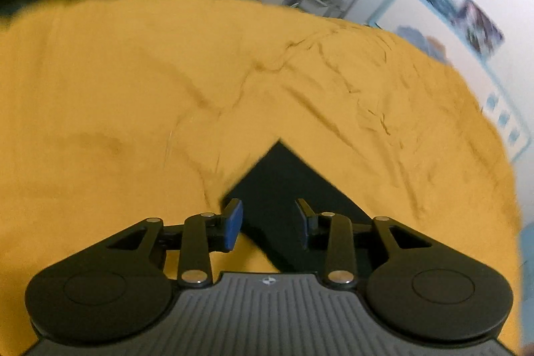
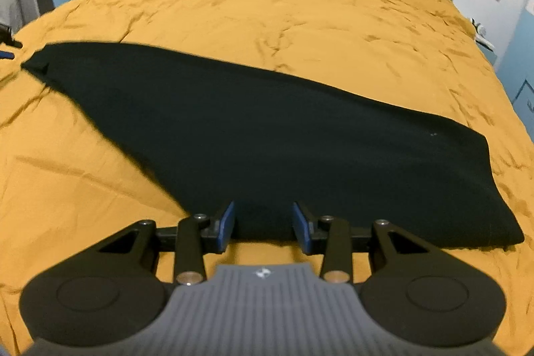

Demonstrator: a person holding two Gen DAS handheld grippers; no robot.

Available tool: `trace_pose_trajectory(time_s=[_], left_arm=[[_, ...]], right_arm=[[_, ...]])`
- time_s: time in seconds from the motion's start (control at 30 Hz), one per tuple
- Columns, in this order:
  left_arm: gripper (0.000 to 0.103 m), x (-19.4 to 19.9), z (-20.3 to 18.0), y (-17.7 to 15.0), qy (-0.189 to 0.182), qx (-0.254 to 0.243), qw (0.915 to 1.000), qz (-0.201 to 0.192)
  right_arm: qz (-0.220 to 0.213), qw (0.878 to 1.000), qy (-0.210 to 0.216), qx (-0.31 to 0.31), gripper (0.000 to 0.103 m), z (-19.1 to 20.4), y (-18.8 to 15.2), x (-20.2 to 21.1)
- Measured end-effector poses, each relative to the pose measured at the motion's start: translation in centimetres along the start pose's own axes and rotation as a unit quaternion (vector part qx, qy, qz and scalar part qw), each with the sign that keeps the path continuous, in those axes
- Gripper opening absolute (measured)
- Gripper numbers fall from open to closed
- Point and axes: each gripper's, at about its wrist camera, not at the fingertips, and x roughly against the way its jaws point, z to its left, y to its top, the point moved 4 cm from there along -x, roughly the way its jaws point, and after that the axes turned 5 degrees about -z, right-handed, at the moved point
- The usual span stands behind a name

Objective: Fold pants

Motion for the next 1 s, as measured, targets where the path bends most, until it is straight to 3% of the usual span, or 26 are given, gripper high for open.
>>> trace_pose_trajectory(time_s=[0.17,0.3,0.43,0.5,0.63,0.7,0.87,0.93,1.0], left_arm=[[0.048,-1.1,2.5,-1.5,-0.031,0.099,0.9946,0.008],[0.052,-1.6,4.1,-1.8,-0.054,0.174,0.9832,-0.010],[0.052,-2.6,4.7,-2.0,-0.059,0.209,0.9758,-0.024],[0.048,-3.3,4.6,-2.2,-0.054,0.212,0.9752,-0.034],[0.019,-4.1,4.9,-2.5,-0.050,0.220,0.9733,-0.041],[0.005,-4.0,4.9,-2.4,-0.049,0.216,0.9743,-0.039],[0.004,-1.3,2.5,0.5,-0.051,0.142,0.9847,-0.088],[0.004,-1.4,2.0,1.2,-0.038,0.123,0.9888,-0.076],[0.004,-2.3,1.6,0.8,0.000,0.090,0.9944,-0.056]], right_arm=[[0.009,1.000,0.000,0.018,0.035,1.4,-0.5,0.5],[0.010,0.999,0.007,0.052,0.038,3.4,-0.6,0.7],[0.021,0.995,-0.018,0.097,0.038,4.9,-1.3,-0.3],[0.030,0.995,-0.021,0.089,0.035,4.8,-1.5,-0.9],[0.032,0.996,-0.017,0.078,0.006,4.3,-1.5,-0.9],[0.036,0.998,-0.005,0.057,0.000,3.7,-1.3,-0.8],[0.043,0.996,0.001,0.073,0.000,3.6,-0.8,-0.2],[0.050,0.996,0.004,0.067,0.000,3.4,-0.8,-0.3],[0.055,0.997,0.002,0.057,0.000,3.1,-1.0,-0.6]])
